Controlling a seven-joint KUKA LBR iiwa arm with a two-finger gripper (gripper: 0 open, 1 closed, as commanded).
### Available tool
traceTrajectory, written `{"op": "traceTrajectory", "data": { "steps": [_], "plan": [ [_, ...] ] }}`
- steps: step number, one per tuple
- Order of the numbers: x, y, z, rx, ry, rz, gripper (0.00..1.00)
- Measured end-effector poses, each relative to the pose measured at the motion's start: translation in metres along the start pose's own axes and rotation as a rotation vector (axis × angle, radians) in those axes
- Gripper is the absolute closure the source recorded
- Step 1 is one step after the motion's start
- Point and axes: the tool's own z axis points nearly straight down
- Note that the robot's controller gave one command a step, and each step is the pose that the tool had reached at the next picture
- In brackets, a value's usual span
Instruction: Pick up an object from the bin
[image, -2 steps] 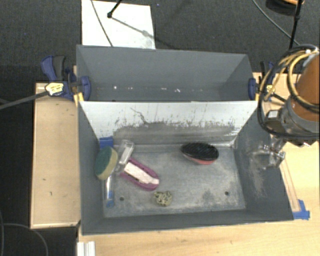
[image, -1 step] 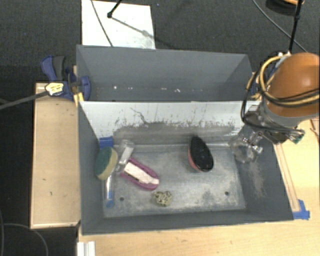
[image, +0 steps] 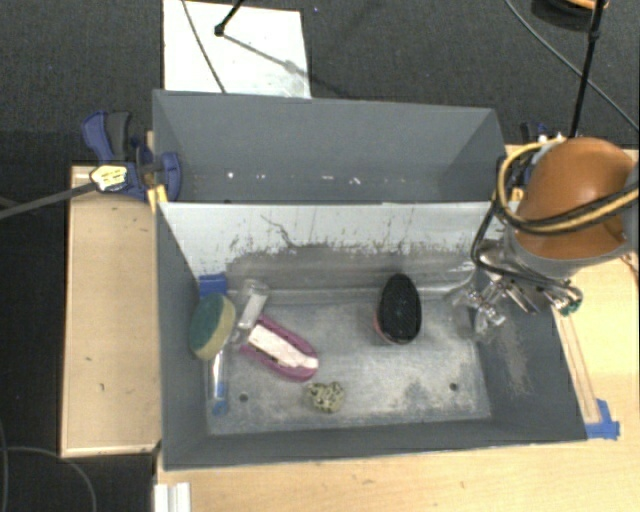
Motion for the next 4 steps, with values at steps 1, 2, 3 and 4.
{"op": "traceTrajectory", "data": {
  "steps": [1, 2, 3, 4],
  "plan": [
    [-0.001, -0.001, -0.002, 0.003, -0.002, 0.0, 0.0],
    [-0.053, 0.045, 0.033, 0.0, -0.002, 0.03, 0.0],
    [-0.069, 0.04, 0.071, 0.007, -0.015, -0.073, 0.0],
    [-0.067, 0.04, 0.071, 0.008, -0.01, -0.073, 1.0]
  ]
}}
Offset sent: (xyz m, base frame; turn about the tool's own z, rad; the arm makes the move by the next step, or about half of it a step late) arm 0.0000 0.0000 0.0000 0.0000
